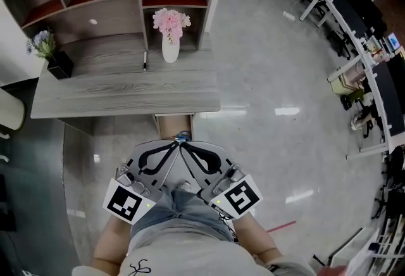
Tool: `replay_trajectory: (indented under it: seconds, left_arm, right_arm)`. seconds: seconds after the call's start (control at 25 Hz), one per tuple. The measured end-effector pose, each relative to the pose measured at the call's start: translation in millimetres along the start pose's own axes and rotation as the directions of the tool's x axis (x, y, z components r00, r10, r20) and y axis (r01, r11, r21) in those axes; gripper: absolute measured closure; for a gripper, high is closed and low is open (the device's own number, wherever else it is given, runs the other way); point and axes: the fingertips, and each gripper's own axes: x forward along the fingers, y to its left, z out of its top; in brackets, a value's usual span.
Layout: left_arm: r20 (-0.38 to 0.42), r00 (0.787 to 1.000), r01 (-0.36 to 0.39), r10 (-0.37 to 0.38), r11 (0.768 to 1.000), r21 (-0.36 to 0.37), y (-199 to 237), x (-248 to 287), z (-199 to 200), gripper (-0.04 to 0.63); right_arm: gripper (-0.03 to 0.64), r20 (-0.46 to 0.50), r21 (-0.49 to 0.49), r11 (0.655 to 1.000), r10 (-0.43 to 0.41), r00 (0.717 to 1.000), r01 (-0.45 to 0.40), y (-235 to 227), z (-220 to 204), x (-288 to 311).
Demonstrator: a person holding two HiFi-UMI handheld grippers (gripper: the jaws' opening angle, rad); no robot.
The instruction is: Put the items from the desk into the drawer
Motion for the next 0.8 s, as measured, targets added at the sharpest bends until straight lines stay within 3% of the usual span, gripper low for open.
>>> replay_trajectory:
  seconds: [0.52,0.8]
  left_arm:
    - [-0.004,1.000,-0.009,0.009,0.999,-0.051,13.3,-6.3,14.3,0.588]
    - [0.036,0.996,-0.077,0.079,0.995,-0.071,30.1,-11.2,24.2,0.588]
  right_arm:
    - [0.609,0.023,-0.002,0.999,0.050,0.998,-0.050,-2.2,14.8,10.7]
    - [0.609,0.029,-0.007,0.996,0.085,0.996,-0.085,3.2,22.8,16.7]
